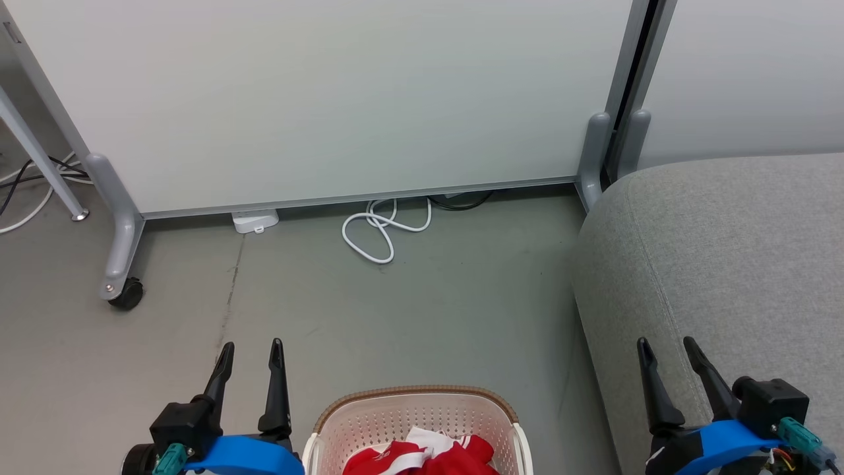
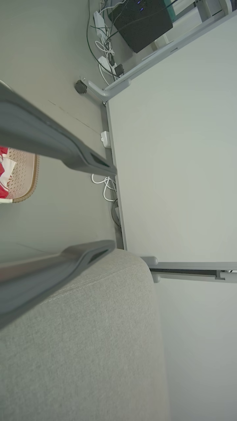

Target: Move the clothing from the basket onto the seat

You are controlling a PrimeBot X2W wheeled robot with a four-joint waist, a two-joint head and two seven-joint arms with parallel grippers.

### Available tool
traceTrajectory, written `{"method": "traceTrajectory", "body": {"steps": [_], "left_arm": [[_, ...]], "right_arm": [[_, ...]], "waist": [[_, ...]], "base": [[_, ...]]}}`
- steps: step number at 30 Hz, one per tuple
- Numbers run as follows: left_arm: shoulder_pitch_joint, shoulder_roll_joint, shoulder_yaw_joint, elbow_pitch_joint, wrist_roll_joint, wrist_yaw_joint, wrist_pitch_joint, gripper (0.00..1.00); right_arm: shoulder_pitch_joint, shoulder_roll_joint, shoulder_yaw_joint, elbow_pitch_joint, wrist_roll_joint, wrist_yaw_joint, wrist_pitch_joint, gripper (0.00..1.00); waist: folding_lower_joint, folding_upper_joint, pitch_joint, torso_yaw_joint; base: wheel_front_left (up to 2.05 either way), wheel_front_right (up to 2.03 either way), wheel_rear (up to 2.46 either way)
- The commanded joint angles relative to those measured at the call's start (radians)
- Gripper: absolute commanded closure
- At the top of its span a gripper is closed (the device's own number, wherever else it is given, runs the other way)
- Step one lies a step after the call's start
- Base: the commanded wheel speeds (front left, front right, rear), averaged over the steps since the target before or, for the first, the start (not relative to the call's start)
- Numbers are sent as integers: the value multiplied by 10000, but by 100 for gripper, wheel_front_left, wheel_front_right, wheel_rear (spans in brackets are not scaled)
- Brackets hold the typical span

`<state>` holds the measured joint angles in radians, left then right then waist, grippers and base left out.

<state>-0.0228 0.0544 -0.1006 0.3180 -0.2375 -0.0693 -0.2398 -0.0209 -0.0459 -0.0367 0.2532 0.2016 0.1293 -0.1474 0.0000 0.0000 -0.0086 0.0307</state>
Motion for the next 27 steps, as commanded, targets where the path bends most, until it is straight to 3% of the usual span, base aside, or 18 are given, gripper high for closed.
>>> {"method": "traceTrajectory", "body": {"steps": [1,13,27], "left_arm": [[-65,10,23,4,139,43,-94,0],[-42,-1,-149,191,625,111,-272,0],[-66,-2,-200,201,542,93,-270,0]], "right_arm": [[36,-68,-28,20,-243,23,-84,0],[-15,-72,-64,76,-1010,24,-266,0],[25,-71,-23,36,-801,22,-320,0]], "waist": [[0,0,-5,2],[0,0,13,17],[0,0,43,57]], "base": [[0,0,0],[0,0,0],[0,0,0]]}}
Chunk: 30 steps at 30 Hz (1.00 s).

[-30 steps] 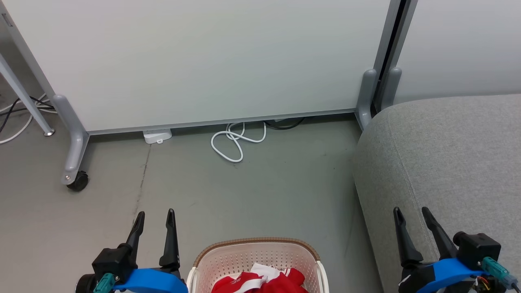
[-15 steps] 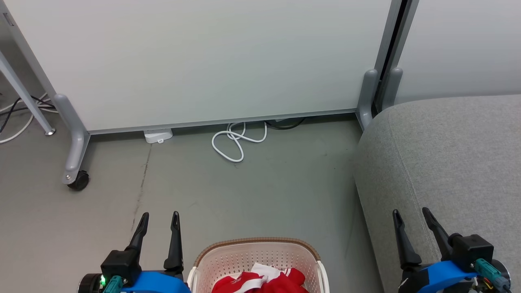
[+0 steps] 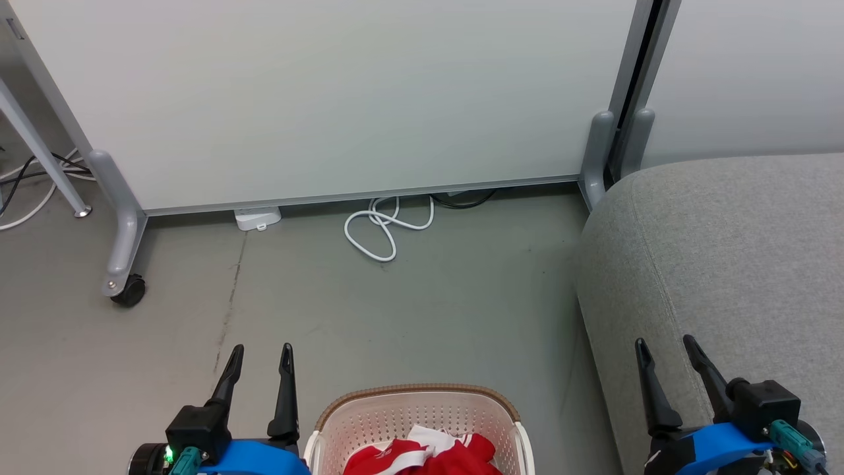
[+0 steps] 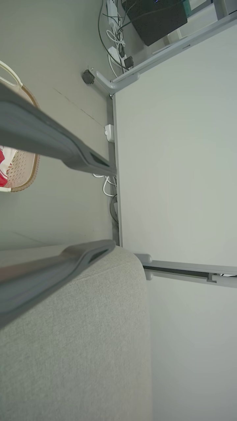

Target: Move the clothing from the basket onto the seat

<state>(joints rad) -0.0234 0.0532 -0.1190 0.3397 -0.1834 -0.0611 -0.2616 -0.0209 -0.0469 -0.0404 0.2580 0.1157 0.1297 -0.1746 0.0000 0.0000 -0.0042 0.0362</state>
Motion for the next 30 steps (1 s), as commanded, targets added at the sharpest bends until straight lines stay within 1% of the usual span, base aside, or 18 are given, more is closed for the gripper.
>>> {"method": "traceTrajectory", "body": {"steps": [1,5,8,13,16,21,25,30], "left_arm": [[-45,15,-16,-18,2,7,-52,0],[-5,34,-8,-33,-21,-17,-52,0],[-98,21,-165,151,1,-83,-33,0],[-390,22,-508,842,19,-217,248,0],[-659,85,-675,1424,-37,-336,277,0],[-1348,373,-1081,2691,127,-507,553,0],[-2016,645,-1435,3820,229,-614,970,0],[-2955,1002,-1675,5215,234,-648,1679,0]], "right_arm": [[27,-61,33,-5,67,18,-35,0],[4,-61,126,-15,92,18,-27,0],[-180,-61,253,-65,103,12,-9,0],[-594,-58,789,-83,138,12,-38,0],[-927,-55,1270,-105,211,12,-98,0],[-1623,-52,2207,-164,382,11,-252,0],[-2136,-52,2796,-88,597,11,-428,0],[-2669,-49,3232,10,924,12,-657,0]], "waist": [[0,0,0,1],[0,0,62,-51],[0,0,255,-220],[0,0,804,-836],[0,0,1243,-1329],[0,0,2277,-2144],[0,0,3070,-2671],[0,0,4060,-3199]], "base": [[0,0,0],[0,0,0],[0,0,0],[0,0,0],[0,0,0],[0,0,0],[0,0,0],[0,0,0]]}}
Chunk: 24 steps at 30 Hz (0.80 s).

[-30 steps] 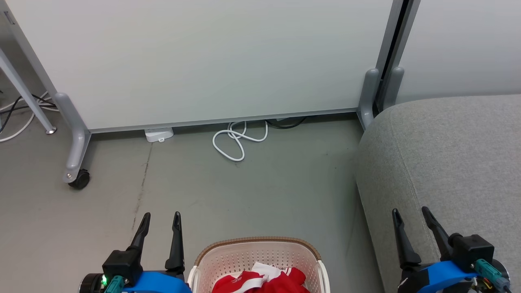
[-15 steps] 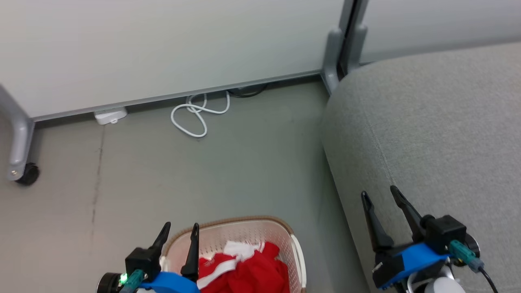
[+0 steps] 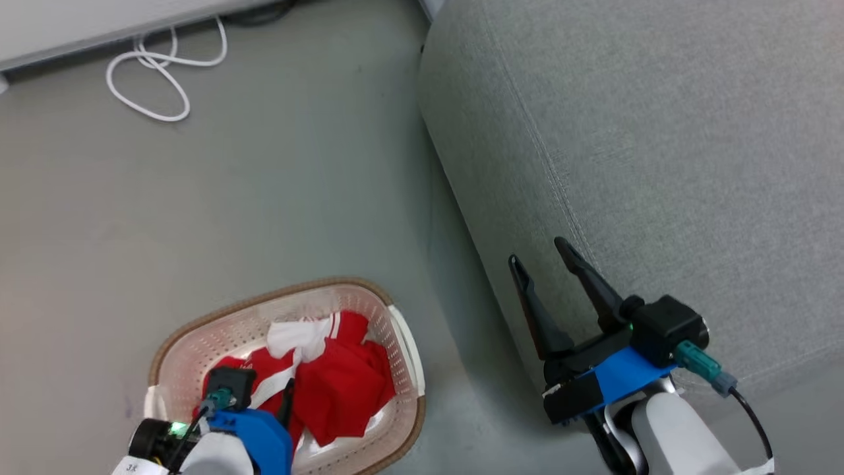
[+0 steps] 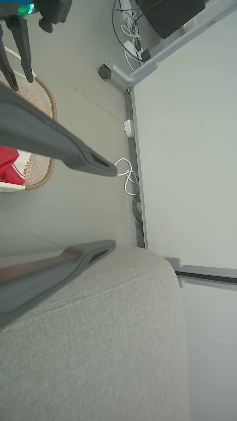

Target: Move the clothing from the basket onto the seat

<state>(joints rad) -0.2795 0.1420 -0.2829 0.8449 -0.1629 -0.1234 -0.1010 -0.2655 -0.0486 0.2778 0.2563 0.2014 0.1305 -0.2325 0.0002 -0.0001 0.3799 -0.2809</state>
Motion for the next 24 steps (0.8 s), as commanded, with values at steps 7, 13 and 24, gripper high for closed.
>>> {"method": "traceTrajectory", "body": {"steps": [7,13,24], "left_arm": [[-1545,372,-167,1534,66,-40,650,0],[-2366,679,-356,2407,284,371,1118,0],[-3484,920,-473,3190,332,761,1193,0]], "right_arm": [[-753,-30,235,144,522,3,-276,0],[-1126,-32,365,39,777,3,-338,0],[-1370,-23,446,-550,1224,5,-335,0]], "waist": [[-2,1,1414,-531],[-2,1,2244,-854],[-2,1,3361,-1152]], "base": [[0,0,0],[0,0,0],[0,0,0]]}}
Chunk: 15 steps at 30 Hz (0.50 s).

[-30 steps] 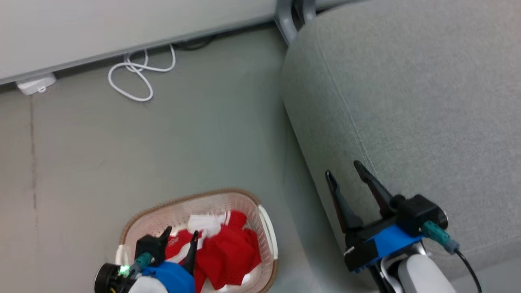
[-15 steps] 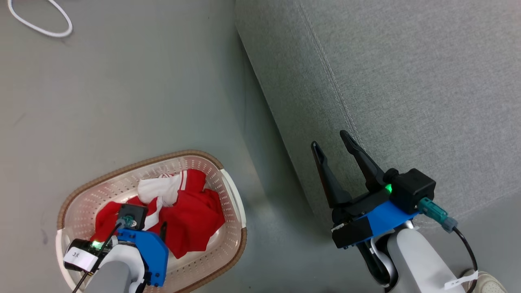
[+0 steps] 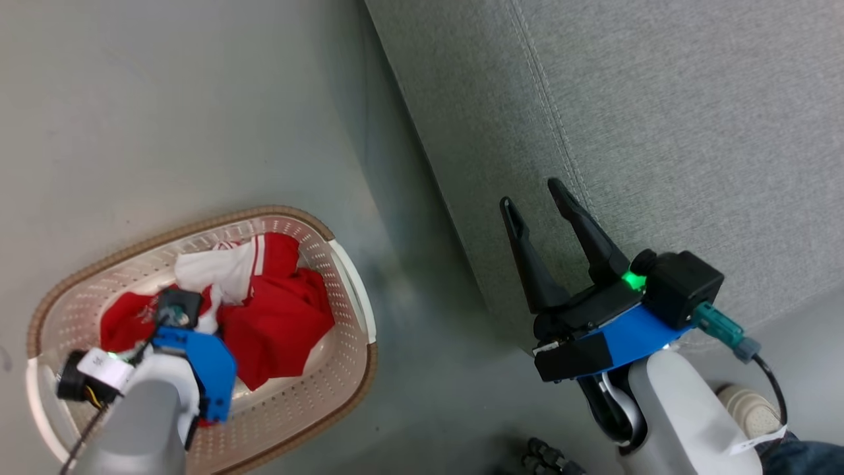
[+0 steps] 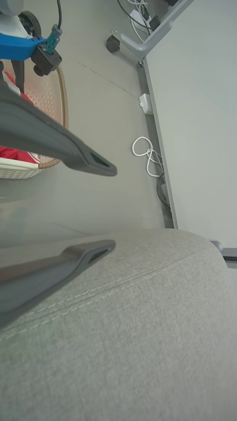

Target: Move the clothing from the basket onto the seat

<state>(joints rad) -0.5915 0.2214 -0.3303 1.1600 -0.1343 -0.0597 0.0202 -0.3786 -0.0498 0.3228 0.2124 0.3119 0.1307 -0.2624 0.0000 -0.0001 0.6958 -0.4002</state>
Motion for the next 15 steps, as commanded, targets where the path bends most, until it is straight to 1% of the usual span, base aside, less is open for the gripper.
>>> {"method": "traceTrajectory", "body": {"steps": [1,4,9,10,11,12,15], "left_arm": [[-510,182,-4,87,77,257,-22,0],[-896,327,-103,268,178,474,168,0],[-1319,380,-221,481,220,540,361,0],[-1379,365,-247,532,226,527,425,25],[-1431,332,-266,557,229,529,452,59],[-1481,295,-273,593,198,471,474,100],[-1565,202,-270,698,78,328,506,100]], "right_arm": [[-256,-16,-35,-153,135,1,-34,0],[-355,-13,-36,-299,255,1,-33,0],[-427,-14,-29,-331,339,3,-34,0],[-450,-13,-33,-328,371,3,-34,0],[-463,-13,-38,-313,394,3,-35,0],[-470,-14,-34,-289,421,3,-34,0],[-548,-14,17,-257,477,1,-34,0]], "waist": [[0,1,332,26],[0,1,726,-33],[0,1,972,-30],[0,1,1003,-17],[0,1,1017,0],[0,1,1022,15],[0,1,962,68]], "base": [[0,0,0],[0,0,0],[0,0,0],[0,0,0],[0,0,0],[0,0,0],[0,0,0]]}}
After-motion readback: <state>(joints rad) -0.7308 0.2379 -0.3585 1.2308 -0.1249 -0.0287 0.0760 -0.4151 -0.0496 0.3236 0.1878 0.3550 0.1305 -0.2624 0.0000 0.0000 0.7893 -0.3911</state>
